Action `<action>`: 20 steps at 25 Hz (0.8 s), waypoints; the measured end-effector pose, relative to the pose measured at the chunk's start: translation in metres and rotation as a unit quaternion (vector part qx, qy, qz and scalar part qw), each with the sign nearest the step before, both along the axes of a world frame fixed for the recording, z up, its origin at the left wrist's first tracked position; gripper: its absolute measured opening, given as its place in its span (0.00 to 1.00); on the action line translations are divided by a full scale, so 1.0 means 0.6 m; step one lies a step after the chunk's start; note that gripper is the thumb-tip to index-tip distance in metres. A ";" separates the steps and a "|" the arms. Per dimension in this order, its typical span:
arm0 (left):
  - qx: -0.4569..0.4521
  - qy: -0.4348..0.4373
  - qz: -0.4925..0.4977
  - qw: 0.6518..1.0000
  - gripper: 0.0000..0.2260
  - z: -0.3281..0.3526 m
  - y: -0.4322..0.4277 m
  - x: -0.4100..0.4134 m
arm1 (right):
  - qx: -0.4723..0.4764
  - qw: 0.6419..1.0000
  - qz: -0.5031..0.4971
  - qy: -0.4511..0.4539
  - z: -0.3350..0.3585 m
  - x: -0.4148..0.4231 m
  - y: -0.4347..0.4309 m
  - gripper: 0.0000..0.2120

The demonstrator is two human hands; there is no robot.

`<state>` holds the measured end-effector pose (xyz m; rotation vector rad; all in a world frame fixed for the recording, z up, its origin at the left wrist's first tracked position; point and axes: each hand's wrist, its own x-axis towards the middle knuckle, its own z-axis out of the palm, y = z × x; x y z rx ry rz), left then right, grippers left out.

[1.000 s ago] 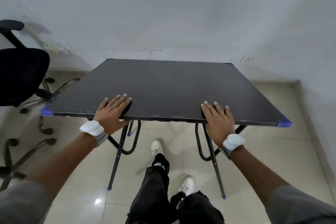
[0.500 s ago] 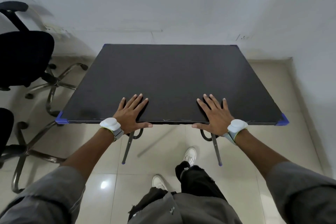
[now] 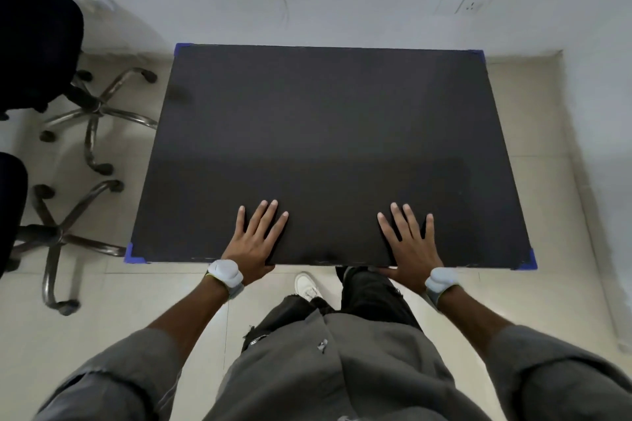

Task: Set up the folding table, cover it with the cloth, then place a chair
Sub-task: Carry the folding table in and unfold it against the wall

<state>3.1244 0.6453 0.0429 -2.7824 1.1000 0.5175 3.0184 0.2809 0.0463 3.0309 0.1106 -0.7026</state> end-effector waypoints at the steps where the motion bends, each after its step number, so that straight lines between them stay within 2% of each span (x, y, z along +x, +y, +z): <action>1: 0.012 0.001 0.002 1.000 0.52 -0.005 0.006 -0.014 | 0.002 1.000 -0.002 0.009 -0.009 -0.015 0.014 0.56; 5: 0.079 0.020 0.024 0.996 0.53 -0.017 0.001 -0.038 | 0.004 0.999 -0.002 0.037 -0.025 -0.034 0.038 0.57; 9: 0.075 0.027 0.025 0.997 0.55 -0.019 -0.017 0.000 | -0.017 0.998 -0.014 0.051 -0.024 0.010 0.023 0.58; 11: 0.056 0.059 0.040 0.996 0.57 -0.014 -0.017 0.033 | -0.003 0.998 -0.017 0.059 -0.014 0.040 0.006 0.57; 13: 0.011 0.102 0.145 0.984 0.58 -0.007 -0.023 0.065 | 0.009 0.995 -0.081 0.049 -0.004 0.069 -0.013 0.58; 15: 0.015 0.112 0.231 0.966 0.60 -0.006 -0.039 0.093 | 0.009 0.982 -0.183 0.049 -0.001 0.093 -0.031 0.62; 17: 0.058 0.110 0.233 0.964 0.64 -0.009 -0.055 0.100 | 0.018 0.970 -0.227 0.081 -0.005 0.109 -0.041 0.65; 20: 0.074 0.087 0.228 0.967 0.65 -0.020 -0.074 0.125 | 0.021 0.970 -0.225 0.085 -0.012 0.142 -0.059 0.65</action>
